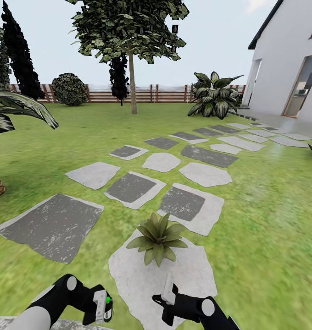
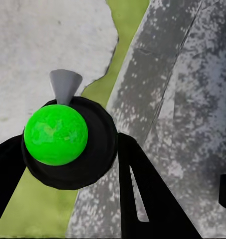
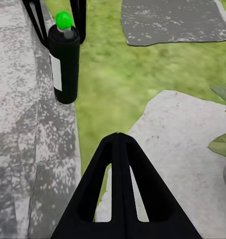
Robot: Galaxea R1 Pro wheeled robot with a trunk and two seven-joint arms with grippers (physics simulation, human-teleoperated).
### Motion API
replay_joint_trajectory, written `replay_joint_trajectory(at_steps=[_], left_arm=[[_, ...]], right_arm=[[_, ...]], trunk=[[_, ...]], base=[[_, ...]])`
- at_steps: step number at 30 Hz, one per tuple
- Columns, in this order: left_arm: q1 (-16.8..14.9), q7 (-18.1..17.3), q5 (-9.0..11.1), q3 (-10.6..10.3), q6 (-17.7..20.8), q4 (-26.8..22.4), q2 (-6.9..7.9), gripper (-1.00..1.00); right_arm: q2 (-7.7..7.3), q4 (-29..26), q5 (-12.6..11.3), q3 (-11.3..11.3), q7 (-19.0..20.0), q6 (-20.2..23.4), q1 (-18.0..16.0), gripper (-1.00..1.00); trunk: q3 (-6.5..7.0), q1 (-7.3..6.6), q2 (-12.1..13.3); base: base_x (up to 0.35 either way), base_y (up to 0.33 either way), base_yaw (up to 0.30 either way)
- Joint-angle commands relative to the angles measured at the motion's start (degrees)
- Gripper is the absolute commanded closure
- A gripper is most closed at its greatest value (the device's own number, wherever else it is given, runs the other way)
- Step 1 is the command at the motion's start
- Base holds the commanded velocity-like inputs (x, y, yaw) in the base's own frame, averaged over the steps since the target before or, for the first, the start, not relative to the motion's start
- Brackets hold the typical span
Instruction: Pick up the pesticide atomizer in the garden and spray insectifuge to fully cover both potted plants in the garden.
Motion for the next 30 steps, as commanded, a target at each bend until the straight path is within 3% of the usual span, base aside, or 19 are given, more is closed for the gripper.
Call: replay_joint_trajectory(at_steps=[1, 5, 11, 15, 19, 21, 22, 24, 26, 30], left_arm=[[-0.04, -0.23, -0.33, 0.45, -0.21, -0.06, 0.44, 1.00], [-0.08, -0.23, -0.25, 0.73, -0.15, -0.06, 2.62, 1.00], [-0.09, 0.31, -0.24, 1.10, 0.52, -0.12, 3.66, 1.00], [-0.11, 1.47, -0.24, 4.62, 0.82, -0.15, 3.70, 1.00], [-0.14, 5.56, -0.17, 12.27, 1.01, -0.07, 3.28, 1.00], [-0.15, 6.62, -0.16, 15.34, 1.10, -0.06, 3.05, 1.00], [-0.17, 7.14, -0.10, 17.20, 1.53, -0.06, 2.89, 1.00], [-0.17, 7.41, -0.01, 18.15, 3.36, -0.05, 2.77, 1.00], [-0.18, 7.50, 0.30, 18.49, 5.92, -0.02, 2.60, 1.00], [-0.18, 7.65, 2.99, 18.79, 10.88, -0.01, 1.69, 1.00]], right_arm=[[-0.05, -0.06, 0.49, -0.07, -0.01, -0.29, -0.02, -1.00], [-0.54, -0.06, 0.50, -0.20, -0.09, -0.25, -0.02, -1.00], [-0.98, 0.11, 0.50, -0.51, -1.16, -0.19, -0.02, -1.00], [-3.04, 0.64, 0.48, -0.53, -6.66, -0.04, -0.02, -1.00], [-6.36, 5.31, 0.10, -1.73, -14.80, 2.53, -0.02, -1.00], [-7.37, 9.76, 0.03, -4.87, -20.48, 4.05, -0.02, -1.00], [-8.11, 14.67, -0.01, -9.32, -27.58, 4.70, -0.02, -1.00], [-8.69, 19.53, -0.02, -13.18, -34.54, 4.94, 0.01, -1.00], [-9.15, 23.22, -0.06, -15.13, -40.04, 4.89, 0.04, -1.00], [-9.68, 29.34, -1.97, -17.10, -52.89, 4.61, 0.19, -1.00]], trunk=[[-0.05, -0.01, -0.02], [-0.05, -0.01, -0.02], [-0.05, -0.01, -0.02], [-0.05, -0.01, -0.02], [-0.05, -0.01, -0.02], [-0.05, -0.01, -0.02], [-0.05, -0.01, -0.02], [-0.05, -0.01, -0.02], [-0.05, -0.01, -0.02], [-0.05, -0.01, -0.02]], base=[[0.000, 0.000, 0.000], [0.000, 0.000, 0.000], [0.000, 0.000, 0.000], [0.000, 0.000, 0.000], [0.000, 0.000, 0.000], [0.000, 0.000, 0.000], [0.000, 0.000, 0.000], [0.000, 0.000, 0.000], [0.000, 0.000, 0.000], [0.000, 0.000, 0.000]])
